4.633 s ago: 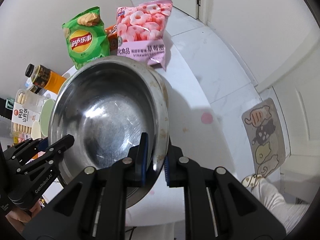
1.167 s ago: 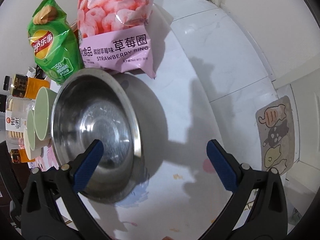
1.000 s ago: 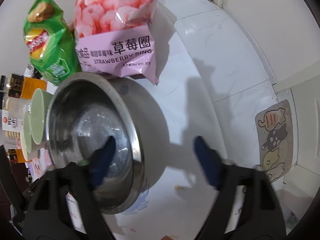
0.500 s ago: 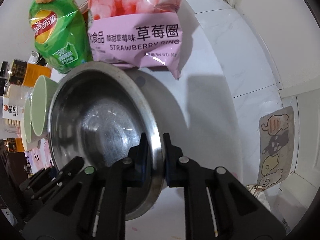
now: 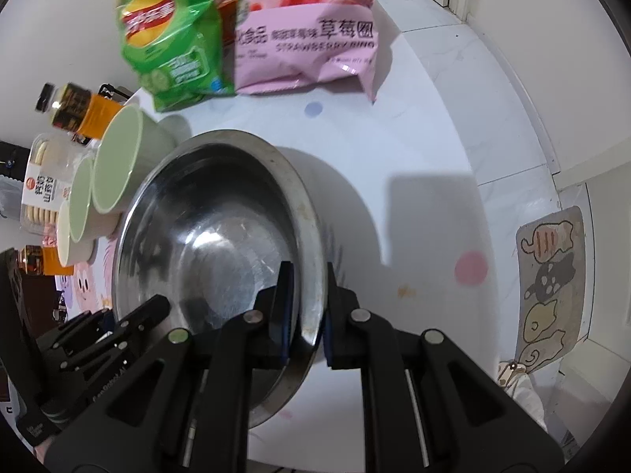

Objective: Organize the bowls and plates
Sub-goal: 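Carry the stacked steel bowls with both grippers beside the snack bags, release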

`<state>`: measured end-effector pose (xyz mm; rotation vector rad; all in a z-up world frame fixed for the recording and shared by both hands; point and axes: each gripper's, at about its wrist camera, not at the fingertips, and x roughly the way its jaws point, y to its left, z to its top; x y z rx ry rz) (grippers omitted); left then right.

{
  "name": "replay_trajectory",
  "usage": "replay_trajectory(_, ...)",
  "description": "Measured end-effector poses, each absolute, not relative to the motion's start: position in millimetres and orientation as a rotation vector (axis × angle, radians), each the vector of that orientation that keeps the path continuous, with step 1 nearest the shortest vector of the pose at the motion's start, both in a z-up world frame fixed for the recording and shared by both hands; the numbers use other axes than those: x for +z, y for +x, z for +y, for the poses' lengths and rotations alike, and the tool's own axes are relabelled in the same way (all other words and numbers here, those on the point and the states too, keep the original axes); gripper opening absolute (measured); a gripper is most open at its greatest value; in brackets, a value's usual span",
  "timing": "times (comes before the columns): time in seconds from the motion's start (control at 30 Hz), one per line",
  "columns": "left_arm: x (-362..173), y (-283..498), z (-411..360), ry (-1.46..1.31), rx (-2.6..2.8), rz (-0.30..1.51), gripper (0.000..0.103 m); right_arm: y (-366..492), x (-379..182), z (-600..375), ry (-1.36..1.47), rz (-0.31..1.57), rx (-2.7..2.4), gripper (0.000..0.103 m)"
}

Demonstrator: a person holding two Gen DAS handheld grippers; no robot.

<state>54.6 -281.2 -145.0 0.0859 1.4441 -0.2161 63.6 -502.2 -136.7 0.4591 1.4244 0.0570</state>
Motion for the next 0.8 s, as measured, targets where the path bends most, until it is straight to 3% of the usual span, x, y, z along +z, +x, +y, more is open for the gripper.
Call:
replay_trajectory(0.43,-110,18,-228,0.172,-0.294,1.380,0.023,5,-108,-443,0.464,1.376,0.012,0.016)
replay_trajectory(0.8,-112,-10,-193,0.179,-0.311,1.388,0.023,-30,-106,-403,0.466,1.381,-0.025,0.016)
